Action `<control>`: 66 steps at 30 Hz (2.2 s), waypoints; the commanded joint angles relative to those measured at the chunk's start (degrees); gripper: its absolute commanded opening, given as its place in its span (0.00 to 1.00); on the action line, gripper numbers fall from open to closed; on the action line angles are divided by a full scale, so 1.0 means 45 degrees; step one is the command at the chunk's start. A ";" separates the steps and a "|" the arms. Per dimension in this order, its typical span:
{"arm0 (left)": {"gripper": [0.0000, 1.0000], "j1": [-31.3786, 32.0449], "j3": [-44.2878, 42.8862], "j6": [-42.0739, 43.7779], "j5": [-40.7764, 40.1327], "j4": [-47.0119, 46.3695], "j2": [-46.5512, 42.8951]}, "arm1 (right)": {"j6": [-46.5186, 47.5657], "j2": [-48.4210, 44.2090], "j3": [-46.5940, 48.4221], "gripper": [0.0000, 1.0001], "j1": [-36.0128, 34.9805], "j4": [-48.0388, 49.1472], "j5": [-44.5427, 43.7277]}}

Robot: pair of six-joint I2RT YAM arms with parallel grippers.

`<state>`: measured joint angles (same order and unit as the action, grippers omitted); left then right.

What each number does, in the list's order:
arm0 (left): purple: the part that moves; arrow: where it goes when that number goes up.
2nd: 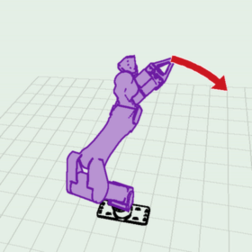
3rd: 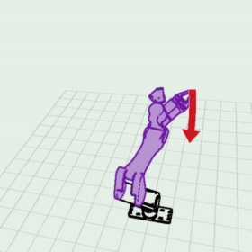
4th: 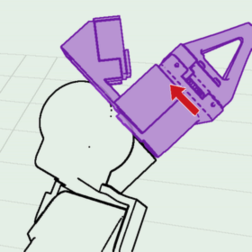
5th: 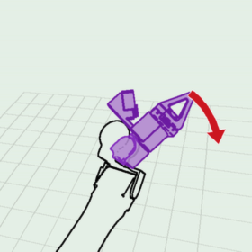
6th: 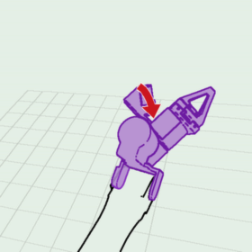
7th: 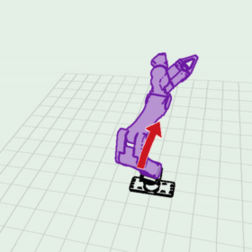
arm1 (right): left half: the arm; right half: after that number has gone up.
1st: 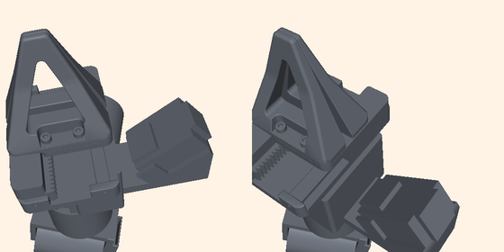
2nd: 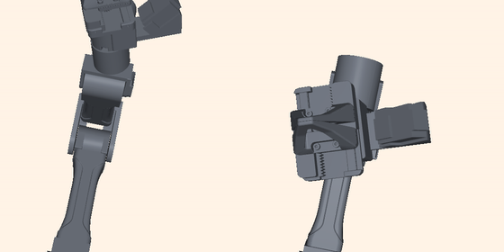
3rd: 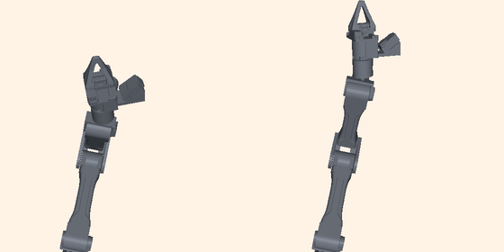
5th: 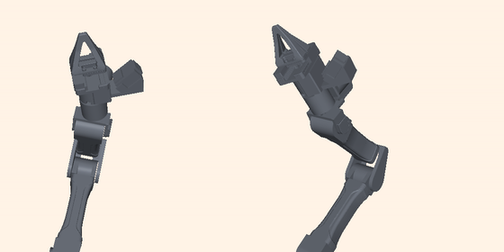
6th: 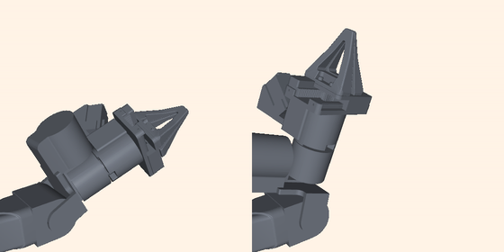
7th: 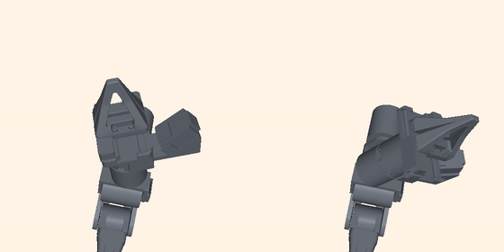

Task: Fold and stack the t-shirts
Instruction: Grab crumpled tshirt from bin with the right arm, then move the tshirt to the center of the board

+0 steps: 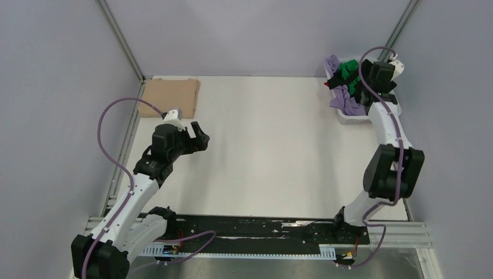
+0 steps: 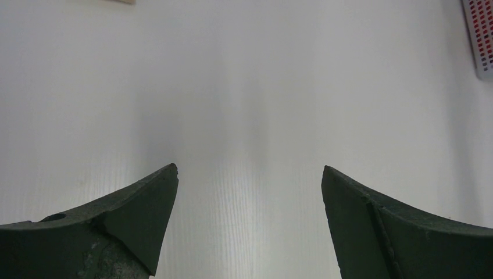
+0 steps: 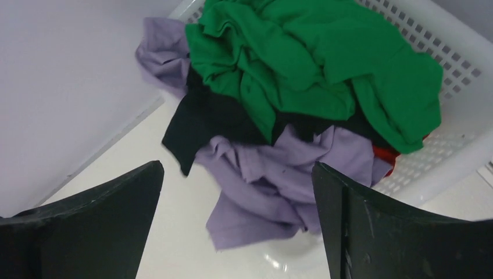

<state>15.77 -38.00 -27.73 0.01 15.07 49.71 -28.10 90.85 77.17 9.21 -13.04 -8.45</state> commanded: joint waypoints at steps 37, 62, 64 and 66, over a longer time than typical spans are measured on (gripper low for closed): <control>1.00 -0.0028 0.0031 0.0402 0.0424 -0.1113 0.0775 | 0.1436 0.7575 1.1497 0.00 0.2235 0.0377 0.1534; 1.00 -0.0028 -0.0077 0.0028 0.0348 -0.0691 -0.0447 | 0.0142 -0.1356 0.8445 0.00 -0.0683 0.3564 0.8119; 1.00 -0.0028 -0.0099 -0.0020 0.0246 -0.0600 -0.0560 | 0.0201 -0.2022 0.7969 0.00 -0.1652 0.3570 0.8070; 1.00 -0.0033 -0.0148 -0.0083 0.0165 -0.0469 -0.0703 | -0.0066 -0.2663 0.7337 0.00 -0.2695 0.3728 0.8105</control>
<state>15.77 -37.74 -27.05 2.22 12.60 48.34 -26.96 85.58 113.03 3.64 -1.39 25.80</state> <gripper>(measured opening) 0.998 0.032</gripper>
